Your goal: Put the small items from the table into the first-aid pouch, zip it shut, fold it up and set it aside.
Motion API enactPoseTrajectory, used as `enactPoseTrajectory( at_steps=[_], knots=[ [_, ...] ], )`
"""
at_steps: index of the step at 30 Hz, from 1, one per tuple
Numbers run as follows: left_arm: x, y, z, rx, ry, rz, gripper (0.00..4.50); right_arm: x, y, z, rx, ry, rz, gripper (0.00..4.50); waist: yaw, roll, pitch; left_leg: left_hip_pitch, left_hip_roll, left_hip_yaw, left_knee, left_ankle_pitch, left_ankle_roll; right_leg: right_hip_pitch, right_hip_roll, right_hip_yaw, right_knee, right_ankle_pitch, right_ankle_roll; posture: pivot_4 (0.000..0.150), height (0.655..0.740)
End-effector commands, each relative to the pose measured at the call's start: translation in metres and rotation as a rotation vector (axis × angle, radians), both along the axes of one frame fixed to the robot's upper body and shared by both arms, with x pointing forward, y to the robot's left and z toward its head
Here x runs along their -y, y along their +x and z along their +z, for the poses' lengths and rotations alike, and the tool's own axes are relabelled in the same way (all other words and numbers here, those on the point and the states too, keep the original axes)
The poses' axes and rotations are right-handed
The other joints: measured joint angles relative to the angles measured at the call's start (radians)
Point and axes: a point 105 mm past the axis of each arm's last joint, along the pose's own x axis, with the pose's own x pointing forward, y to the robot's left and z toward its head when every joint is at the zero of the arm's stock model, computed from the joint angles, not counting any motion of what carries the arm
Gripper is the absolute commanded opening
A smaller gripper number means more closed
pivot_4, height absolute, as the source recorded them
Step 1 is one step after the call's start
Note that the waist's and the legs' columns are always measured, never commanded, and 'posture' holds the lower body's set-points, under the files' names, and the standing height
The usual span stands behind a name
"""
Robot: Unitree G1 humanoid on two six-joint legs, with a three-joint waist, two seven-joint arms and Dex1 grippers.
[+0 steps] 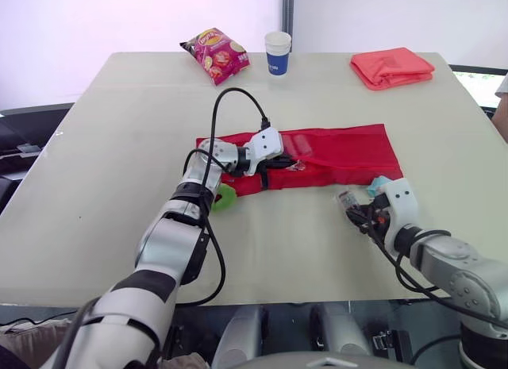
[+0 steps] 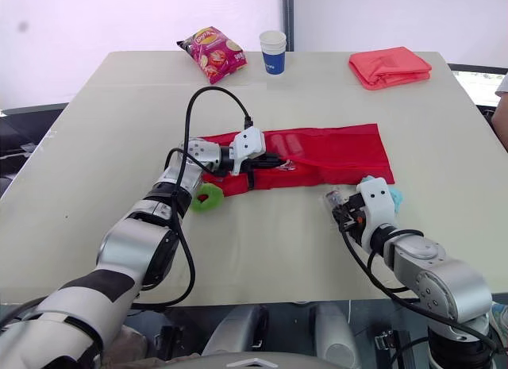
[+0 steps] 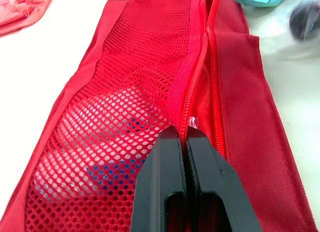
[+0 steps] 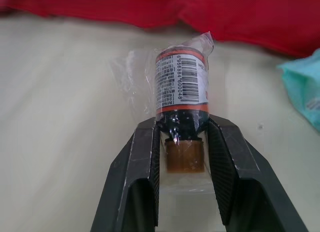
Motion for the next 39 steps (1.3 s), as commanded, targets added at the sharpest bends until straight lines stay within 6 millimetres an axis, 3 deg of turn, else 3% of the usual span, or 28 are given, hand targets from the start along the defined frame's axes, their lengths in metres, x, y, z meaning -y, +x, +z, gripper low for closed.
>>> enactPoseTrajectory(
  at_steps=[1, 4, 8, 13, 21, 27, 39],
  knots=[
    [-0.004, 0.004, 0.011, 0.044, -0.016, 0.017, 0.00, -0.011, 0.000, 0.025, 0.080, 0.034, 0.041, 0.83, 0.000, 0.000, 0.000, 0.000, 0.000, 0.000, 0.000, 0.000, 0.000, 0.000, 0.000, 0.000, 0.000, 0.000, 0.000, 0.150, 0.7400],
    [-0.004, 0.005, 0.014, 0.035, -0.038, 0.027, 0.00, -0.026, 0.006, 0.035, 0.087, 0.084, 0.061, 0.83, 0.001, 0.000, 0.000, 0.000, 0.000, 0.000, 0.000, 0.000, 0.000, 0.000, 0.000, 0.000, 0.000, 0.000, 0.000, 0.150, 0.7400],
    [-0.002, 0.002, 0.017, 0.031, -0.053, 0.012, 0.00, -0.056, 0.018, 0.027, 0.001, 0.088, 0.094, 0.83, -0.001, 0.000, 0.000, 0.000, 0.000, 0.000, 0.000, 0.000, 0.000, 0.000, 0.000, 0.000, 0.000, 0.000, 0.000, 0.150, 0.7400],
    [-0.002, -0.001, 0.020, 0.030, -0.064, -0.001, 0.00, -0.076, 0.048, 0.024, -0.019, 0.105, 0.039, 0.83, -0.001, 0.000, 0.000, 0.000, 0.000, 0.000, 0.000, 0.000, -0.001, -0.001, 0.000, 0.000, 0.000, 0.000, 0.000, 0.150, 0.7400],
    [0.000, -0.009, 0.015, 0.014, -0.058, -0.021, 0.00, -0.071, 0.086, 0.029, 0.006, 0.201, -0.182, 0.83, -0.002, 0.001, 0.000, 0.000, 0.000, 0.000, -0.001, 0.001, -0.001, -0.002, -0.001, 0.001, 0.001, 0.000, 0.000, 0.150, 0.7400],
    [0.001, -0.011, 0.013, 0.002, -0.059, -0.022, 0.00, -0.069, 0.092, 0.036, 0.036, 0.313, -0.288, 0.83, -0.003, 0.001, 0.000, 0.000, 0.000, 0.001, -0.001, 0.001, -0.001, -0.003, -0.001, 0.001, 0.001, 0.000, 0.000, 0.150, 0.7400],
    [0.006, -0.024, 0.003, -0.031, -0.020, -0.100, 0.00, -0.074, 0.104, 0.027, 0.024, 0.394, -0.375, 0.83, -0.011, 0.001, 0.000, 0.000, 0.000, 0.001, -0.002, 0.001, -0.001, -0.003, 0.000, 0.002, 0.001, 0.000, 0.000, 0.150, 0.7400]
  ],
)
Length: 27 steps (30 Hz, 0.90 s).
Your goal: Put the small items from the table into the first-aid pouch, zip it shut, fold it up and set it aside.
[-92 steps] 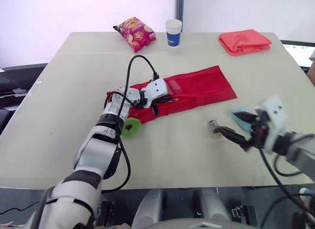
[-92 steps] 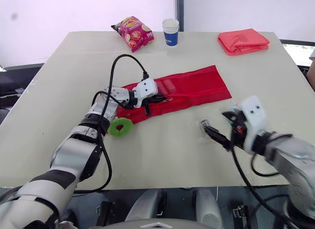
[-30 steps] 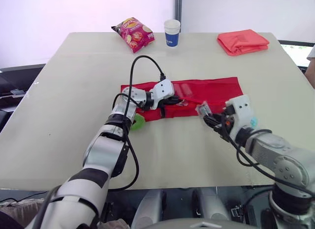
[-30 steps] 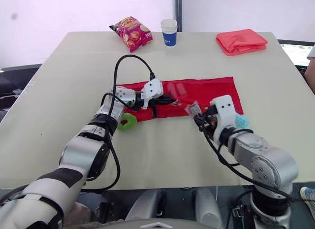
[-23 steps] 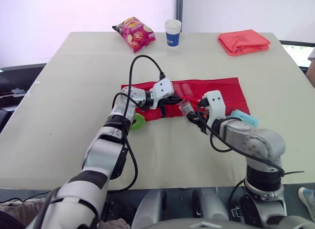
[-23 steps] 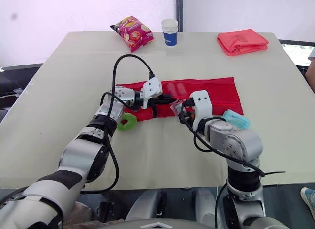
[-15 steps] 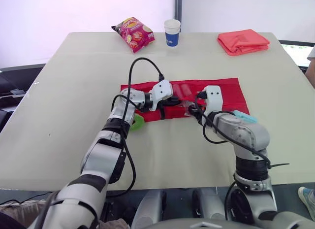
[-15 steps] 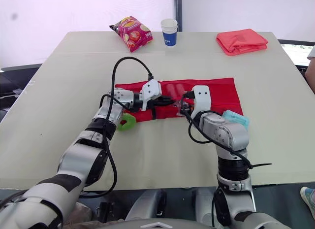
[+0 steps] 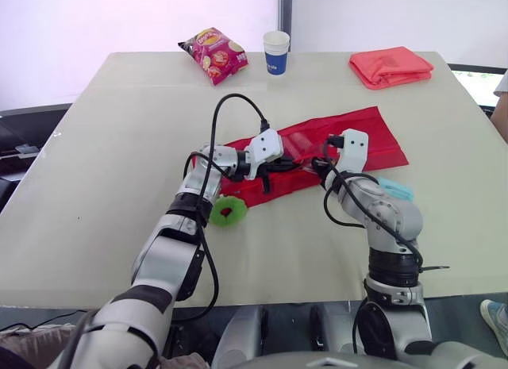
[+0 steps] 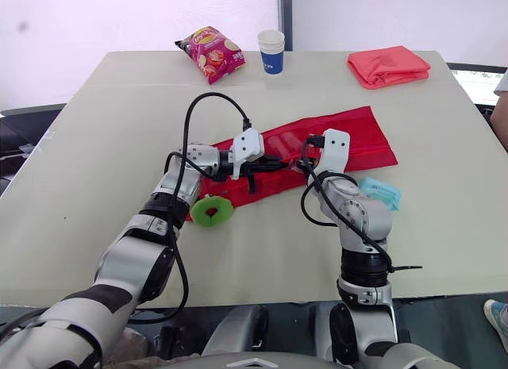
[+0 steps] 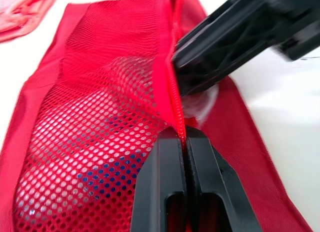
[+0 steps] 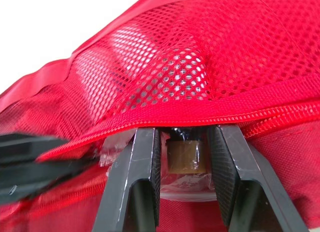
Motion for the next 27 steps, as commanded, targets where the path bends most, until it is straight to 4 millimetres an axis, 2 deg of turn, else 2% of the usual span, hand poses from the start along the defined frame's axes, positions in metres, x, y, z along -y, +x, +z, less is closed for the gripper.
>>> enactPoseTrajectory(
  at_steps=[1, 7, 12, 16, 21, 23, 27],
  knots=[
    [-0.002, -0.006, -0.001, 0.005, 0.022, -0.051, 0.00, -0.006, 0.006, 0.015, 0.058, 0.083, -0.042, 0.83, -0.006, 0.000, 0.000, 0.000, 0.000, 0.000, 0.000, 0.000, 0.000, 0.000, 0.000, 0.000, 0.000, 0.000, 0.000, 0.150, 0.7400],
    [-0.001, -0.008, -0.004, 0.012, 0.042, -0.069, 0.00, -0.022, 0.008, 0.006, 0.080, -0.046, 0.137, 0.83, -0.019, 0.000, 0.000, 0.000, 0.000, 0.000, -0.001, 0.000, 0.000, 0.000, 0.000, 0.000, 0.000, 0.000, 0.000, 0.150, 0.7400],
    [-0.002, -0.008, -0.005, 0.013, 0.044, -0.066, 0.00, -0.037, -0.004, 0.004, 0.134, -0.176, 0.342, 0.83, -0.019, 0.000, 0.000, 0.000, 0.000, 0.000, -0.001, 0.000, 0.000, 0.000, 0.000, 0.000, 0.000, 0.000, 0.000, 0.150, 0.7400],
    [-0.004, -0.008, -0.006, 0.013, 0.048, -0.064, 0.00, -0.031, -0.007, 0.003, 0.166, -0.265, 0.372, 0.83, -0.019, 0.000, 0.000, 0.000, 0.001, 0.000, -0.001, 0.000, 0.000, 0.000, 0.000, 0.000, 0.000, 0.000, 0.000, 0.150, 0.7400],
    [-0.007, -0.009, -0.010, 0.007, 0.060, -0.069, 0.00, -0.013, 0.000, 0.006, 0.187, -0.372, 0.292, 0.83, -0.018, 0.000, 0.000, 0.000, 0.001, 0.000, -0.001, 0.000, 0.000, 0.000, 0.000, 0.000, 0.000, 0.000, 0.000, 0.150, 0.7400],
    [-0.008, -0.010, -0.011, 0.004, 0.067, -0.072, 0.00, -0.006, 0.006, 0.011, 0.219, -0.465, 0.254, 0.83, -0.018, 0.000, 0.000, 0.000, 0.001, 0.000, -0.001, 0.000, 0.000, 0.000, 0.000, 0.000, 0.000, 0.000, 0.000, 0.150, 0.7400],
    [-0.006, -0.010, -0.013, -0.001, 0.070, -0.074, 0.00, -0.013, 0.011, 0.011, 0.238, -0.484, 0.263, 0.83, -0.018, 0.000, 0.000, 0.000, 0.000, 0.000, -0.001, 0.000, 0.000, 0.000, 0.000, 0.000, 0.000, 0.000, 0.000, 0.150, 0.7400]
  ],
)
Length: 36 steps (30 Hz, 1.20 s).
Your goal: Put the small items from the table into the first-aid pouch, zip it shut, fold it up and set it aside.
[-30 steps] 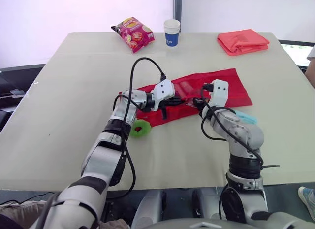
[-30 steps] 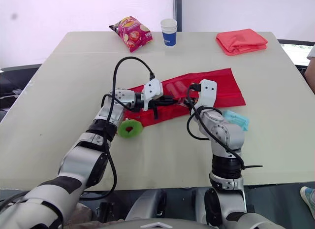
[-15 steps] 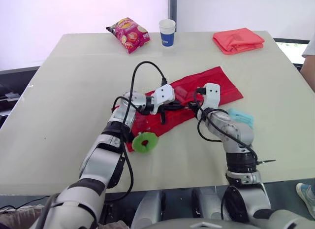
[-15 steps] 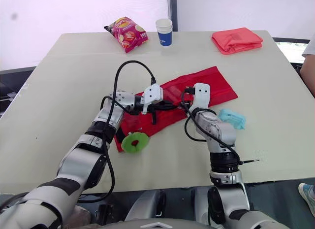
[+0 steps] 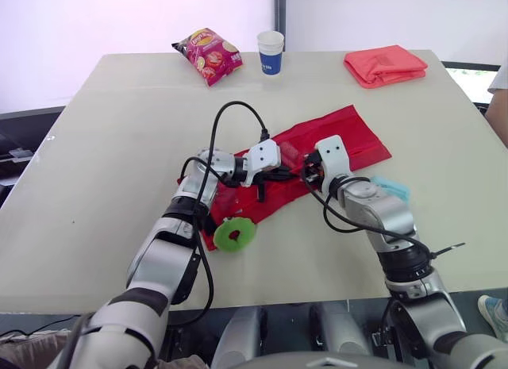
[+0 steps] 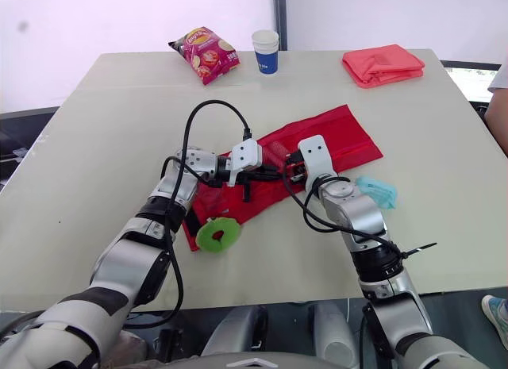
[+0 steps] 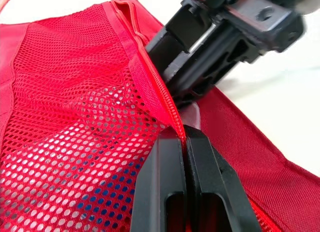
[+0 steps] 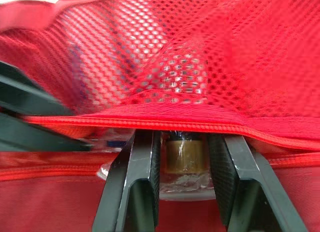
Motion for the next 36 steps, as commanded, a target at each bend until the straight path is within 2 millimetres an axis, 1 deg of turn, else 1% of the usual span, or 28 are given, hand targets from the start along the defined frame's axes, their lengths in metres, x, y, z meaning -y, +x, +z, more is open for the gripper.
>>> enactPoseTrajectory(
  at_steps=[1, 2, 4, 5, 6, 7, 9, 10, 12, 15, 17, 18, 19, 20, 21, 22, 23, 24, 25, 26, 29, 36],
  knots=[
    [0.002, -0.002, -0.002, 0.004, 0.016, -0.029, 0.00, -0.003, 0.007, 0.020, 0.093, -0.001, -0.007, 0.83, 0.000, 0.000, 0.000, 0.000, 0.000, 0.000, 0.000, 0.000, 0.000, 0.000, 0.000, 0.000, 0.000, 0.000, 0.000, 0.150, 0.7400],
    [0.003, -0.002, -0.002, 0.003, 0.016, -0.029, 0.00, -0.005, 0.006, 0.018, 0.088, 0.008, 0.014, 0.83, 0.000, 0.000, 0.000, 0.000, 0.000, 0.000, 0.000, 0.000, 0.000, 0.000, 0.000, 0.000, 0.000, 0.000, 0.000, 0.150, 0.7400],
    [0.003, -0.002, -0.002, 0.002, 0.016, -0.027, 0.00, -0.005, 0.003, 0.019, 0.089, 0.036, 0.039, 1.87, 0.000, 0.000, 0.000, 0.000, 0.000, 0.000, 0.000, 0.000, 0.000, 0.000, 0.000, 0.000, 0.000, 0.000, 0.000, 0.150, 0.7400],
    [0.002, -0.001, -0.002, 0.002, 0.018, -0.023, 0.00, -0.004, 0.000, 0.020, 0.091, 0.042, 0.048, 2.25, 0.000, 0.000, 0.000, 0.000, 0.000, 0.000, 0.000, 0.000, 0.000, 0.000, 0.000, 0.000, 0.000, 0.000, 0.000, 0.150, 0.7400],
    [0.001, 0.000, -0.002, 0.001, 0.020, -0.020, 0.00, -0.002, -0.002, 0.021, 0.091, 0.046, 0.053, 2.78, 0.000, 0.000, 0.000, 0.000, 0.000, 0.000, 0.000, 0.000, 0.000, 0.000, 0.000, 0.000, 0.000, 0.000, 0.000, 0.150, 0.7400],
    [0.000, 0.001, -0.002, 0.002, 0.025, -0.014, 0.00, 0.003, -0.006, 0.025, 0.100, 0.057, 0.058, 3.03, 0.001, 0.000, 0.000, 0.000, 0.000, 0.000, 0.000, 0.000, 0.000, 0.000, 0.000, 0.000, 0.000, 0.000, 0.000, 0.150, 0.7400],
    [-0.003, 0.003, -0.002, 0.004, 0.033, -0.004, 0.00, 0.010, -0.018, 0.032, 0.099, 0.072, 0.105, 3.95, 0.005, 0.000, 0.000, 0.000, 0.000, 0.000, 0.000, 0.000, 0.000, 0.000, 0.000, 0.000, 0.000, 0.000, 0.000, 0.150, 0.7400],
    [-0.005, 0.004, -0.002, 0.006, 0.037, 0.002, 0.00, 0.013, -0.026, 0.035, 0.099, 0.074, 0.139, 3.95, 0.005, 0.000, 0.000, 0.000, 0.000, 0.000, 0.001, 0.000, 0.000, 0.000, -0.001, 0.000, 0.000, 0.000, 0.000, 0.150, 0.7400],
    [-0.009, 0.007, 0.000, 0.014, 0.051, 0.015, 0.00, 0.024, -0.043, 0.040, 0.095, 0.044, 0.190, 3.95, 0.007, 0.000, 0.000, -0.001, 0.000, 0.000, 0.001, 0.000, 0.000, 0.000, -0.001, 0.000, 0.000, 0.000, 0.000, 0.150, 0.7400],
    [-0.014, 0.010, 0.002, 0.023, 0.070, 0.019, 0.00, 0.031, -0.056, 0.039, 0.071, 0.021, 0.231, 3.95, 0.008, 0.000, 0.000, -0.001, 0.000, -0.001, 0.001, 0.000, 0.000, 0.001, 0.000, -0.001, -0.001, 0.000, 0.000, 0.150, 0.7400],
    [-0.016, 0.012, 0.004, 0.030, 0.083, 0.019, 0.00, 0.029, -0.059, 0.036, 0.052, 0.027, 0.245, 3.46, 0.005, 0.000, 0.000, 0.000, 0.000, -0.001, 0.001, 0.000, 0.000, 0.001, 0.000, -0.001, 0.000, 0.000, 0.000, 0.150, 0.7400],
    [-0.017, 0.014, 0.006, 0.032, 0.085, 0.021, 0.00, 0.027, -0.061, 0.034, 0.044, 0.023, 0.261, 3.11, 0.004, 0.000, 0.000, 0.000, 0.000, -0.001, 0.001, 0.000, 0.001, 0.001, 0.001, -0.001, 0.000, 0.000, 0.000, 0.150, 0.7400],
    [-0.017, 0.015, 0.008, 0.034, 0.086, 0.021, 0.00, 0.024, -0.060, 0.032, 0.040, 0.017, 0.272, 2.87, 0.002, 0.000, 0.000, 0.000, 0.000, -0.001, 0.001, 0.000, 0.001, 0.001, 0.001, -0.001, 0.000, 0.000, 0.000, 0.150, 0.7400],
    [-0.017, 0.016, 0.009, 0.035, 0.084, 0.022, 0.00, 0.021, -0.059, 0.031, 0.037, 0.022, 0.280, 2.39, 0.002, 0.000, 0.000, 0.000, 0.000, -0.001, 0.001, 0.000, 0.001, 0.001, 0.001, -0.001, 0.000, 0.000, 0.000, 0.150, 0.7400],
    [-0.016, 0.016, 0.011, 0.035, 0.082, 0.021, 0.00, 0.016, -0.057, 0.030, 0.031, 0.032, 0.291, 2.02, 0.002, 0.000, 0.000, 0.000, 0.000, -0.001, 0.001, 0.000, 0.000, 0.001, 0.001, -0.001, 0.000, 0.000, 0.000, 0.150, 0.7400],
    [-0.016, 0.016, 0.011, 0.035, 0.081, 0.020, 0.00, 0.012, -0.056, 0.029, 0.026, 0.039, 0.298, 1.52, 0.003, 0.000, 0.000, 0.000, 0.000, -0.001, 0.001, 0.000, 0.000, 0.001, 0.001, -0.001, 0.000, 0.000, 0.000, 0.150, 0.7400],
    [-0.015, 0.016, 0.011, 0.035, 0.081, 0.017, 0.00, 0.009, -0.054, 0.028, 0.022, 0.041, 0.302, 1.22, 0.003, 0.000, 0.000, 0.000, 0.000, -0.001, 0.001, 0.000, 0.000, 0.001, 0.000, -0.001, 0.000, 0.000, 0.000, 0.150, 0.7400],
    [-0.015, 0.016, 0.011, 0.035, 0.082, 0.014, 0.00, 0.007, -0.052, 0.026, 0.017, 0.041, 0.301, 0.66, 0.003, 0.000, 0.000, 0.000, 0.000, -0.001, 0.001, 0.000, 0.000, 0.001, 0.000, -0.001, 0.000, 0.000, 0.000, 0.150, 0.7400],
    [-0.014, 0.015, 0.011, 0.033, 0.081, 0.008, 0.00, 0.004, -0.048, 0.021, 0.006, 0.029, 0.302, 0.32, 0.003, 0.000, 0.000, 0.000, 0.000, -0.001, 0.001, 0.000, 0.000, 0.001, 0.000, -0.001, 0.000, 0.000, 0.000, 0.150, 0.7400],
    [-0.013, 0.015, 0.010, 0.031, 0.080, 0.002, 0.00, 0.001, -0.045, 0.017, -0.001, 0.018, 0.302, 0.14, 0.003, 0.000, 0.000, 0.000, 0.000, -0.001, 0.001, 0.000, 0.000, 0.001, 0.000, -0.001, 0.000, 0.000, 0.000, 0.150, 0.7400],
    [-0.011, 0.013, 0.009, 0.028, 0.081, -0.012, 0.00, -0.004, -0.035, 0.015, -0.004, 0.035, 0.291, 0.14, 0.004, 0.000, 0.000, 0.000, 0.000, -0.001, 0.001, 0.000, 0.000, 0.001, 0.000, -0.001, 0.000, 0.000, 0.000, 0.150, 0.7400],
    [-0.011, 0.008, 0.005, 0.022, 0.086, -0.034, 0.00, -0.006, -0.014, 0.013, 0.027, 0.011, 0.235, 0.14, 0.003, 0.000, 0.000, 0.000, 0.000, -0.001, 0.001, 0.000, 0.000, 0.001, 0.000, -0.001, 0.000, 0.000, 0.000, 0.150, 0.7400]
  ],
)
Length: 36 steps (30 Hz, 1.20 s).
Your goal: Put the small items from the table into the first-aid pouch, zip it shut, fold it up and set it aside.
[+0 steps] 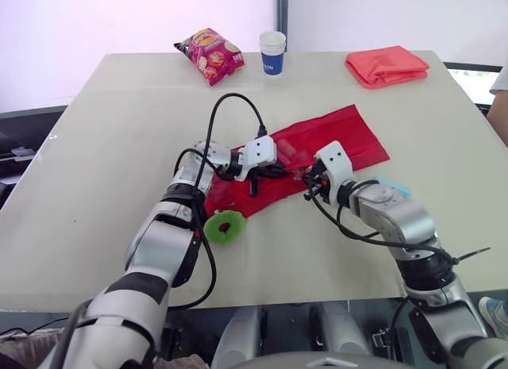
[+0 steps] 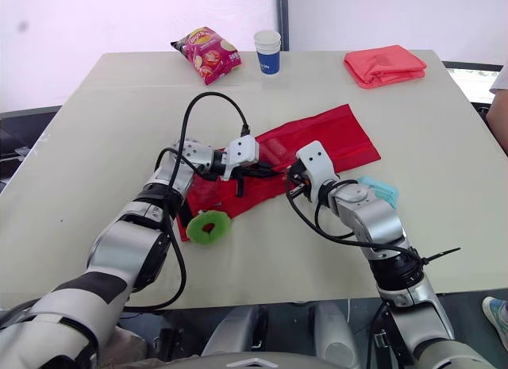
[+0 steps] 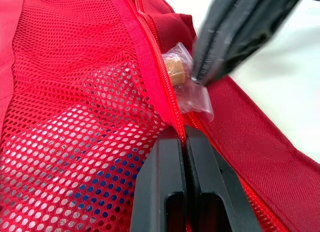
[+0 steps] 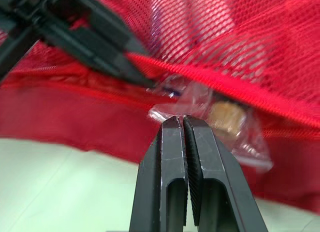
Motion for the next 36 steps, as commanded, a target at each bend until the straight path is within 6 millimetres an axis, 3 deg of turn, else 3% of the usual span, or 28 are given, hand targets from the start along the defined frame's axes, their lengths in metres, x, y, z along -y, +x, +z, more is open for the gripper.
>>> enactPoseTrajectory(
  at_steps=[1, 6, 10, 14, 19, 28, 36],
  knots=[
    [0.003, -0.003, 0.005, 0.026, -0.006, -0.033, 0.00, -0.004, 0.011, 0.009, 0.075, -0.019, -0.014, 0.14, -0.001, 0.000, 0.000, 0.000, 0.000, 0.000, 0.000, 0.000, 0.000, 0.000, 0.000, 0.000, 0.000, 0.000, 0.000, 0.150, 0.7400],
    [0.004, -0.004, 0.002, 0.022, -0.006, -0.037, 0.00, -0.010, 0.028, 0.012, 0.124, -0.024, -0.050, 0.14, -0.003, 0.000, 0.000, 0.000, 0.000, 0.000, 0.000, 0.000, 0.000, 0.000, 0.000, 0.000, 0.000, 0.000, 0.000, 0.150, 0.7400],
    [0.005, -0.004, 0.002, 0.023, -0.007, -0.039, 0.00, -0.012, 0.029, 0.015, 0.150, -0.038, -0.031, 0.14, -0.002, 0.000, 0.000, 0.000, 0.000, 0.000, 0.000, 0.000, 0.000, 0.000, 0.000, 0.000, 0.000, 0.000, 0.000, 0.150, 0.7400],
    [0.006, -0.003, 0.004, 0.027, -0.015, -0.031, 0.00, -0.008, -0.002, 0.025, 0.095, 0.025, 0.075, 0.14, 0.001, 0.000, 0.000, 0.000, 0.000, 0.000, 0.000, 0.000, 0.000, 0.000, 0.000, 0.000, 0.000, 0.000, 0.000, 0.150, 0.7400],
    [0.007, -0.003, 0.004, 0.026, -0.020, -0.027, 0.00, 0.004, -0.023, 0.016, 0.036, 0.014, 0.091, 0.14, 0.002, 0.000, 0.000, 0.000, 0.000, -0.001, 0.000, 0.000, 0.000, 0.000, 0.000, 0.000, 0.000, 0.000, 0.000, 0.150, 0.7400],
    [0.008, -0.003, 0.005, 0.027, -0.024, -0.032, 0.00, 0.010, -0.008, -0.007, 0.010, -0.026, -0.006, 0.14, 0.003, 0.000, 0.000, 0.000, 0.000, 0.000, 0.000, 0.000, 0.000, 0.000, 0.000, 0.000, 0.000, 0.000, 0.000, 0.150, 0.7400],
    [0.009, -0.005, 0.004, 0.025, -0.020, -0.040, 0.00, 0.006, 0.016, 0.001, 0.059, -0.017, -0.034, 0.14, 0.001, 0.000, 0.000, 0.000, 0.000, 0.000, 0.000, 0.000, 0.000, 0.000, 0.000, 0.000, 0.000, 0.000, 0.000, 0.150, 0.7400]
  ],
)
